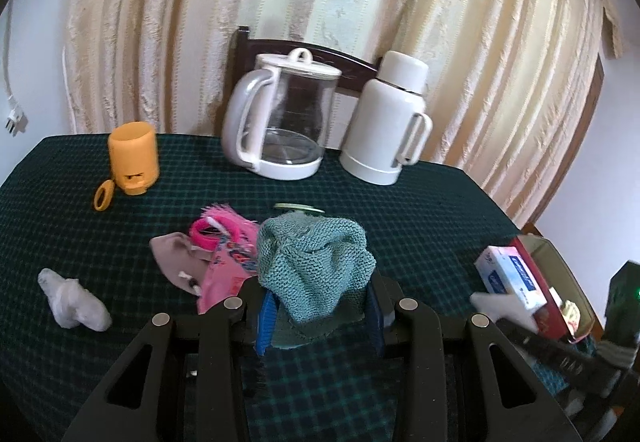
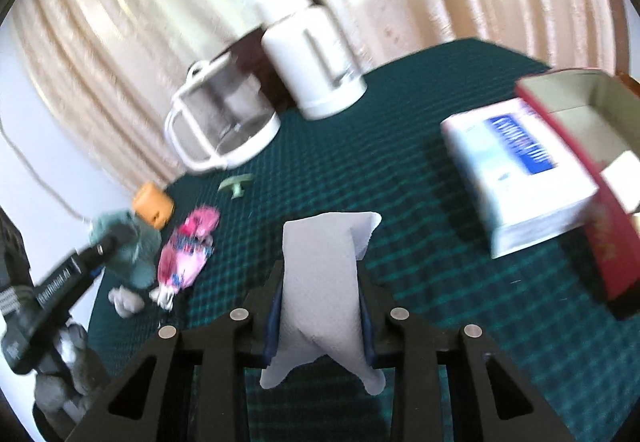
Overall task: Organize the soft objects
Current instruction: 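Carry the grey cloth with the right tool to the red-rimmed box while the left tool carries the teal hat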
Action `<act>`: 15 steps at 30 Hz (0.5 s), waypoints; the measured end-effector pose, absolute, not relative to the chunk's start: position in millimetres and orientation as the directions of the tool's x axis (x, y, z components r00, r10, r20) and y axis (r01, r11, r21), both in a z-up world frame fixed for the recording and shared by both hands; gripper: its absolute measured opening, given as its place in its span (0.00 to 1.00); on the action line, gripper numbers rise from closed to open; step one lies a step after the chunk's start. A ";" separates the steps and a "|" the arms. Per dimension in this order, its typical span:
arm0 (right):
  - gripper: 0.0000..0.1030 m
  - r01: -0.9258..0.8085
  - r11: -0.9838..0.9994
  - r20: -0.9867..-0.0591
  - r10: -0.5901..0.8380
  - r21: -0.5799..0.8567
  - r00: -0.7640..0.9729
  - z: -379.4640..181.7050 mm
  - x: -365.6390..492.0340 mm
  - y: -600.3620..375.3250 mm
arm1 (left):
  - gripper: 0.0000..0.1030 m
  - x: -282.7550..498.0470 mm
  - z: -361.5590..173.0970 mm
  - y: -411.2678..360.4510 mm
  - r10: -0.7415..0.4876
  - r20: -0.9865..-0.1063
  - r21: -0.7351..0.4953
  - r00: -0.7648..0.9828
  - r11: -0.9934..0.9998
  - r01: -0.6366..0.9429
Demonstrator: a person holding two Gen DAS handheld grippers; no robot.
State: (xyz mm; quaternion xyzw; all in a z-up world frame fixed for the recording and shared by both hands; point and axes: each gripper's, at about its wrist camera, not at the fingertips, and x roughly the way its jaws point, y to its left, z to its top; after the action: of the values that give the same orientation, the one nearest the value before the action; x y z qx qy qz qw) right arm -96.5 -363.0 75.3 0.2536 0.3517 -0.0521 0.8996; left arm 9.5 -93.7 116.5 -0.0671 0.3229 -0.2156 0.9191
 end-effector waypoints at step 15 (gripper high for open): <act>0.32 0.469 0.790 -0.582 -0.179 0.395 0.793 104.4 -160.0 -459.7 | 0.36 -10.3 124.7 -155.6 -0.507 -0.572 -0.236 0.645 0.855 0.462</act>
State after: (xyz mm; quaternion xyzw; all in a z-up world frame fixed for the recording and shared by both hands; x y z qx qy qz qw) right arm -160.0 -459.7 104.4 0.2705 0.2674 -0.1785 0.9075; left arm -10.3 -155.6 124.7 -0.0344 0.3257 -0.2673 0.9062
